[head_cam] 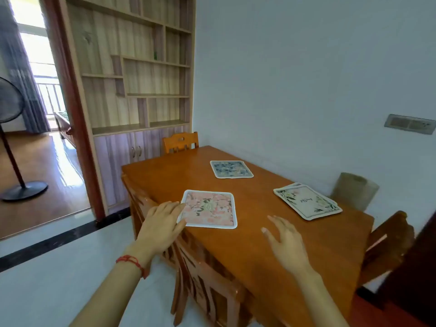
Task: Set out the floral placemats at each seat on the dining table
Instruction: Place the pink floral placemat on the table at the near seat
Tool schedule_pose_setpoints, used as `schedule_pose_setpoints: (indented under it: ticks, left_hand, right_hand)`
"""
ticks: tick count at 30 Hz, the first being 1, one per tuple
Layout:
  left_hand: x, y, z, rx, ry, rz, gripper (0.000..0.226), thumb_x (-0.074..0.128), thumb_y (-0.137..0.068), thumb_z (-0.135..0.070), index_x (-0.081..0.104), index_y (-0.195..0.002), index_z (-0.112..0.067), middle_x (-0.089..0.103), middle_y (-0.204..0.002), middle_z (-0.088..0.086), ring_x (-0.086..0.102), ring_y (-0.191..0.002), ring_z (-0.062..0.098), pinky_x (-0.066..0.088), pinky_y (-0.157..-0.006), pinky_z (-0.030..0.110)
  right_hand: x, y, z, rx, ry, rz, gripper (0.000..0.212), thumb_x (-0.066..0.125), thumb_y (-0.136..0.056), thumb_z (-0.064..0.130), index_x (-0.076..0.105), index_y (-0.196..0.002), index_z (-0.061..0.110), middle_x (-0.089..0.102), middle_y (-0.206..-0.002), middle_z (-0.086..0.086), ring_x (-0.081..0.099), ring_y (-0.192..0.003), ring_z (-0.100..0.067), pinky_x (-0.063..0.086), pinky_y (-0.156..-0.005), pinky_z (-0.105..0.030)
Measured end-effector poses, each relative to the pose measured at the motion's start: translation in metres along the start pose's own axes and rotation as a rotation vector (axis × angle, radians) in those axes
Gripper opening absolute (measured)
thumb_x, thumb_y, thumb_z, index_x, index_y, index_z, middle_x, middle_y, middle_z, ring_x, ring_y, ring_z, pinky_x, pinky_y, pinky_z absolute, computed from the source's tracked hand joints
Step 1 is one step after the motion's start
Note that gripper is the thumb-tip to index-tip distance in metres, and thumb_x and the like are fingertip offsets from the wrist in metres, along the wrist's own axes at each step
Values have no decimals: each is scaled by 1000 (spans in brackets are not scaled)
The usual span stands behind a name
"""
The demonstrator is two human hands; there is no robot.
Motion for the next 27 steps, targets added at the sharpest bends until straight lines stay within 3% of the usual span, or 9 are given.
schedule_pose_setpoints:
  ticks: [3,8,13,18,21,27]
  left_hand:
    - [11,-11,9,-3,6,-2,90,-11,-68,-59,23,-144,-25,29,-151,-2,22,-139,17,16,-112,34]
    - [38,-46,28,-34,-9,31,58,13,-93,-50,21,-144,-24,25,-152,-2,18,-141,16,13,-114,34]
    - [64,-89,42,-52,-7,79,69,6,-83,-53,21,-145,-24,25,-153,-2,17,-141,17,11,-115,35]
    - [91,-138,57,-57,6,103,94,-13,-65,-61,22,-144,-23,26,-152,-2,20,-140,18,13,-115,35]
    - [113,-163,66,-77,36,136,82,-4,-76,-60,21,-144,-23,26,-152,-2,19,-141,18,14,-114,36]
    - [153,-203,87,-54,75,164,88,-4,-71,-59,32,-141,-20,35,-148,3,28,-138,22,21,-112,40]
  right_hand:
    - [17,-18,-2,4,-20,9,49,47,-93,39,42,-137,20,42,-144,-4,33,-135,-18,30,-111,-39]
    - [48,-53,-4,19,-27,51,49,47,-93,39,40,-138,21,39,-145,-2,31,-136,-17,26,-110,-35]
    - [80,-97,-13,58,-44,107,51,45,-93,41,36,-140,22,36,-147,-1,27,-138,-16,25,-112,-37]
    - [113,-141,-26,85,-43,144,49,46,-94,39,38,-139,20,37,-147,-2,29,-137,-18,27,-112,-38]
    - [135,-165,-34,131,-36,175,49,46,-93,39,39,-138,20,38,-146,-2,30,-137,-19,28,-112,-38]
    - [175,-198,-40,175,7,225,46,44,-94,37,42,-136,18,42,-142,-2,36,-132,-20,30,-108,-35]
Point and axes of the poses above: each hand's wrist, its own y-axis away from the middle knuckle, its own x-axis out of the palm, z = x × y, the point moved 6 cm from there along -y, towards the middle knuckle
